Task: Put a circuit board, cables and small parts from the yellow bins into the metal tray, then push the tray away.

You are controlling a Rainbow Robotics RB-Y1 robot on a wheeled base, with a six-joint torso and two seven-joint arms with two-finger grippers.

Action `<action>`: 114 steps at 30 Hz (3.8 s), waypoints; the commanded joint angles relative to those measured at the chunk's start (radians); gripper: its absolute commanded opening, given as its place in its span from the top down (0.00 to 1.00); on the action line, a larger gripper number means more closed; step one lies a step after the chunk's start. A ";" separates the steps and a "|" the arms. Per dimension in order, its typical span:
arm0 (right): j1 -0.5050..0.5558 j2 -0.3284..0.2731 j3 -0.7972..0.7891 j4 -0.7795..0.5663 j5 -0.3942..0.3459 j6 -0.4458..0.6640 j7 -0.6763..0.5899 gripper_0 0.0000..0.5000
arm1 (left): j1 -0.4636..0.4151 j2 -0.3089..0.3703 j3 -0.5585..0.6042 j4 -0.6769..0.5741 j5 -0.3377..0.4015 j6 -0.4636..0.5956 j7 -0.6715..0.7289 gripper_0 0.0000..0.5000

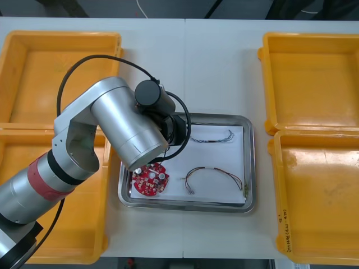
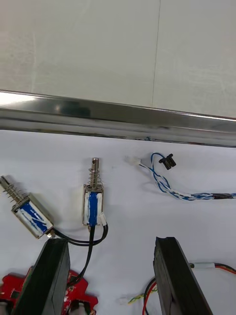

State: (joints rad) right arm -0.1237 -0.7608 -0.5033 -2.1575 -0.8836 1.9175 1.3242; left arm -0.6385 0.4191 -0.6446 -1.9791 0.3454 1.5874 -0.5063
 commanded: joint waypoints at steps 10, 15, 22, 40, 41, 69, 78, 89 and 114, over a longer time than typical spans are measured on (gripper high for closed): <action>0.013 -0.060 0.015 -0.045 -0.060 0.002 -0.065 0.00 | -0.018 0.046 0.244 -0.135 0.167 0.217 -0.104 0.00; -0.002 -0.109 0.028 -0.059 -0.143 0.002 -0.069 0.00 | -0.049 0.098 0.361 -0.149 0.287 0.304 -0.152 0.00; -0.025 -0.173 0.060 -0.074 -0.238 0.002 -0.068 0.00 | -0.070 0.173 0.496 -0.149 0.409 0.332 -0.221 0.00; -0.304 -0.227 0.387 -0.208 -0.322 0.002 -0.066 0.00 | -0.003 0.385 0.712 -0.145 0.603 0.332 -0.403 0.00; -0.321 -0.227 0.404 -0.208 -0.324 0.002 -0.066 0.00 | 0.003 0.391 0.718 -0.145 0.609 0.332 -0.409 0.00; -0.781 -0.038 1.100 -0.249 -0.244 0.002 0.006 0.00 | 0.295 0.452 0.964 -0.149 0.557 0.332 -0.613 0.00; -0.849 0.123 1.253 -0.128 -0.138 0.002 0.167 0.00 | 0.396 0.464 0.993 -0.159 0.555 0.332 -0.679 0.00; -0.847 0.256 1.422 -0.041 0.017 0.002 0.303 0.00 | 0.447 0.463 0.996 -0.176 0.580 0.332 -0.678 0.00; -0.711 0.344 1.640 0.062 0.201 -0.074 0.306 0.00 | 0.450 0.463 0.996 -0.181 0.581 0.332 -0.679 0.00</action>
State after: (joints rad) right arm -0.8574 -0.4405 1.0933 -2.0879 -0.7098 1.8610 1.6264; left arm -0.2040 0.8367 0.3211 -2.1299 0.9184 1.9137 -1.1492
